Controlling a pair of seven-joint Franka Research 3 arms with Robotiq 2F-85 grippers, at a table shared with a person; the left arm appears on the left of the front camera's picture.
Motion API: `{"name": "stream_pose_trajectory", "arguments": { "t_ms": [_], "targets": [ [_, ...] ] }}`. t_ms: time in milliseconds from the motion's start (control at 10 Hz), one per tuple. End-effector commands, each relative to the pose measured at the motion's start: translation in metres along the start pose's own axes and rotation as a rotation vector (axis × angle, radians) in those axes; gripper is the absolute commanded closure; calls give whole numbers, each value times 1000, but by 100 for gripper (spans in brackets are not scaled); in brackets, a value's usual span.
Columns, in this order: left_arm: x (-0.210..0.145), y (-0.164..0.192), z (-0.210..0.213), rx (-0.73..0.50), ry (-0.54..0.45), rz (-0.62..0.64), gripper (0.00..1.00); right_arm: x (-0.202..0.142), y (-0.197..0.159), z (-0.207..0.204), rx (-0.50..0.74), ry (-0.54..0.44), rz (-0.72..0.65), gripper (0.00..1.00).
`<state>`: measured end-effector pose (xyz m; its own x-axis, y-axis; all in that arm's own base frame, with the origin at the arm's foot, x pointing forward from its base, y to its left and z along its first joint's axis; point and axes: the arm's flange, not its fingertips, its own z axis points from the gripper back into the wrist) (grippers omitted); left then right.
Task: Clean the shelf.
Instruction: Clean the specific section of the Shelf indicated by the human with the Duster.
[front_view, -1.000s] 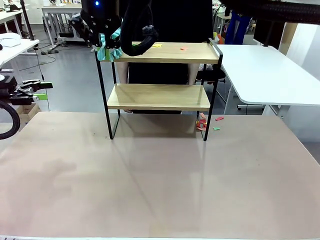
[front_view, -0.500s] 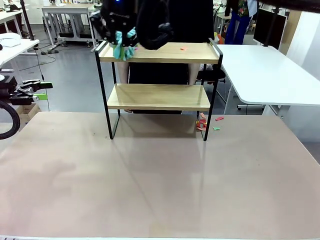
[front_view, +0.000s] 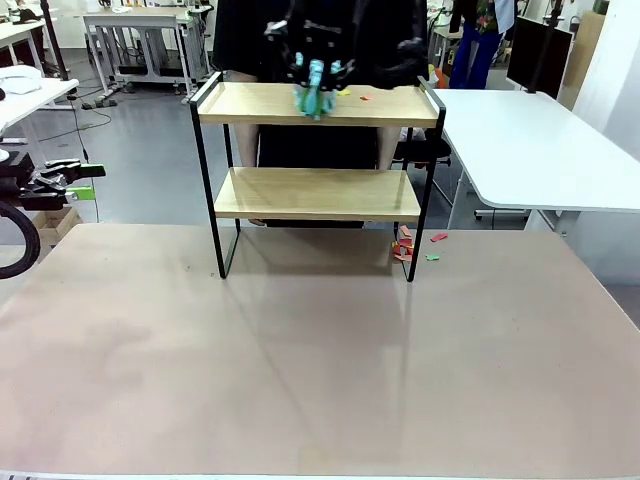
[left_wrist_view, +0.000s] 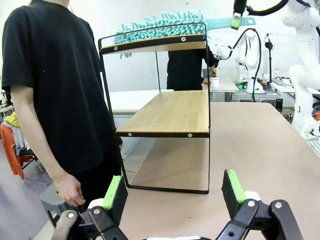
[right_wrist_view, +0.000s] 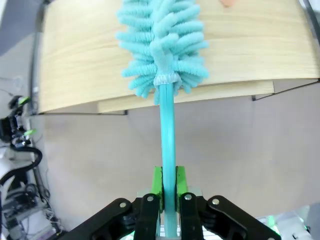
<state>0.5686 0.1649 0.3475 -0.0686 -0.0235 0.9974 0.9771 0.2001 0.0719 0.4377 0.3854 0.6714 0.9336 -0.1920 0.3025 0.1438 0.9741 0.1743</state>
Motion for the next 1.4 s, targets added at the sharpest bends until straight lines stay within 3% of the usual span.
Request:
{"name": "stream_pose_trajectory", "arguments": {
  "t_ms": [0, 500, 700, 1300],
  "targets": [
    [3, -2, -1, -3, 6, -7, 0, -6, -37, 0, -28, 14, -37, 87],
    [3, -2, -1, -3, 6, -7, 0, 4, -112, 7, -150, -9, -102, 87],
    [3, -2, -1, -3, 6, -7, 0, 1, -139, 23, -199, -75, -148, 87],
    [3, -2, -1, -3, 6, -7, 0, -18, -176, 67, -53, -157, -170, 87]
  ]
}}
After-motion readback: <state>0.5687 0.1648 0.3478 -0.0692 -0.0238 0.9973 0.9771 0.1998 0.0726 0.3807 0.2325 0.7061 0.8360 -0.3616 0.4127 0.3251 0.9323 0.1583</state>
